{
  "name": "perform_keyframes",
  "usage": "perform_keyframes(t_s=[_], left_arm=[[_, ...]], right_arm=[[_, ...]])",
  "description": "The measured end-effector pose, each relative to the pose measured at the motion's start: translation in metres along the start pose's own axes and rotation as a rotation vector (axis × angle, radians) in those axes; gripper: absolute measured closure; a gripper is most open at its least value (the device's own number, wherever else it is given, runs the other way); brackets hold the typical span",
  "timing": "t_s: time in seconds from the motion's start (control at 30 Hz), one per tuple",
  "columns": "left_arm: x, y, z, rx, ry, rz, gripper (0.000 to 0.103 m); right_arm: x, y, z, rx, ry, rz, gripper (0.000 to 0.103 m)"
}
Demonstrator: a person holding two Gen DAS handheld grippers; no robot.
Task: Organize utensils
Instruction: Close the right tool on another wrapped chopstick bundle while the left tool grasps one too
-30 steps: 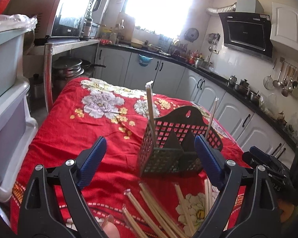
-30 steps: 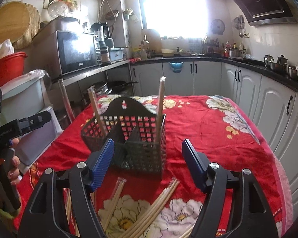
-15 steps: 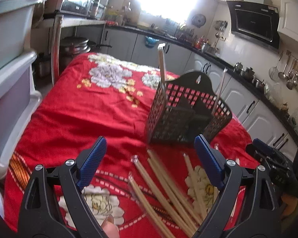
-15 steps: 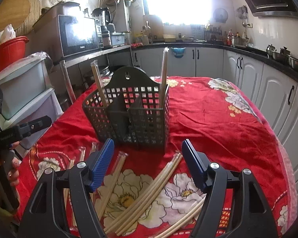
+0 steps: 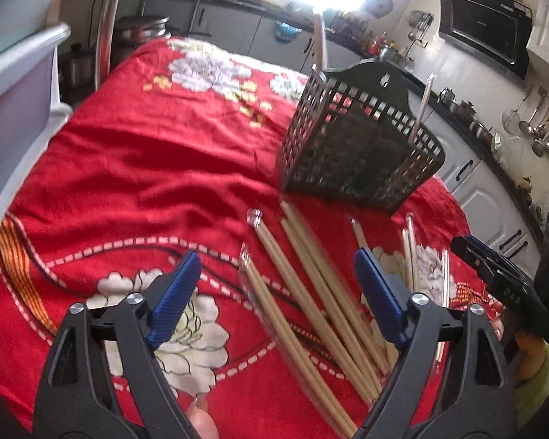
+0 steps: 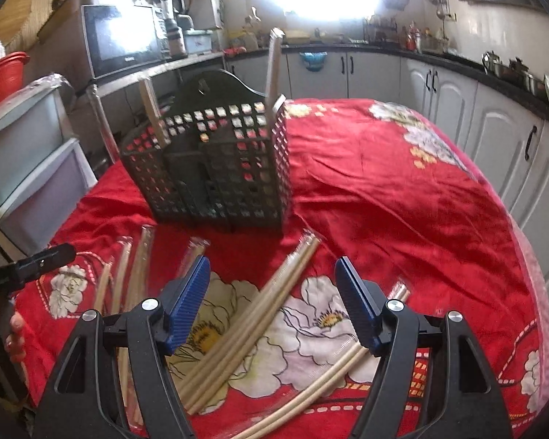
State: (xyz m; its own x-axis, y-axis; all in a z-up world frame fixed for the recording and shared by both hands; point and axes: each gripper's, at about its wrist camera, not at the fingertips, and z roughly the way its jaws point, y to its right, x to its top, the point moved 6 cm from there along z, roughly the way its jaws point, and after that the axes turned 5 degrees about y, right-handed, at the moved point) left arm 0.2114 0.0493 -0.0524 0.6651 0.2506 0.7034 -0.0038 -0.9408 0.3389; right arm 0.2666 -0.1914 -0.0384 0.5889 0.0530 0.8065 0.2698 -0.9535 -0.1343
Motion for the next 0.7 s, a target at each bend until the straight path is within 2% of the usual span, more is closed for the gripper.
perform_keyframes(t_s=[0.1, 0.23, 0.27, 0.37, 0.5, 0.6, 0.67, 0.7], left_arm=[[-0.009, -0.004, 0.006, -0.001, -0.035, -0.018, 0.033], [-0.019, -0.011, 0.016, -0.008, -0.093, -0.052, 0.048], [-0.022, -0.012, 0.020, -0.014, -0.111, -0.066, 0.053], [-0.026, -0.017, 0.031, -0.037, -0.164, -0.120, 0.061], [-0.022, -0.020, 0.038, -0.041, -0.182, -0.145, 0.062], [-0.019, -0.024, 0.044, -0.035, -0.189, -0.155, 0.071], [-0.017, -0.028, 0.049, -0.027, -0.188, -0.160, 0.080], [-0.015, -0.029, 0.051, -0.028, -0.189, -0.168, 0.082]], right_arm=[[-0.005, 0.007, 0.010, 0.004, -0.037, 0.030, 0.035], [-0.008, 0.015, 0.022, 0.010, -0.074, 0.063, 0.036], [-0.008, 0.017, 0.025, 0.009, -0.084, 0.068, 0.039], [-0.009, 0.021, 0.037, 0.015, -0.122, 0.089, 0.041], [-0.008, 0.027, 0.050, 0.020, -0.157, 0.114, 0.046], [-0.004, 0.031, 0.058, 0.017, -0.170, 0.125, 0.049], [-0.002, 0.034, 0.064, 0.008, -0.183, 0.137, 0.051], [0.000, 0.037, 0.068, 0.009, -0.193, 0.150, 0.051]])
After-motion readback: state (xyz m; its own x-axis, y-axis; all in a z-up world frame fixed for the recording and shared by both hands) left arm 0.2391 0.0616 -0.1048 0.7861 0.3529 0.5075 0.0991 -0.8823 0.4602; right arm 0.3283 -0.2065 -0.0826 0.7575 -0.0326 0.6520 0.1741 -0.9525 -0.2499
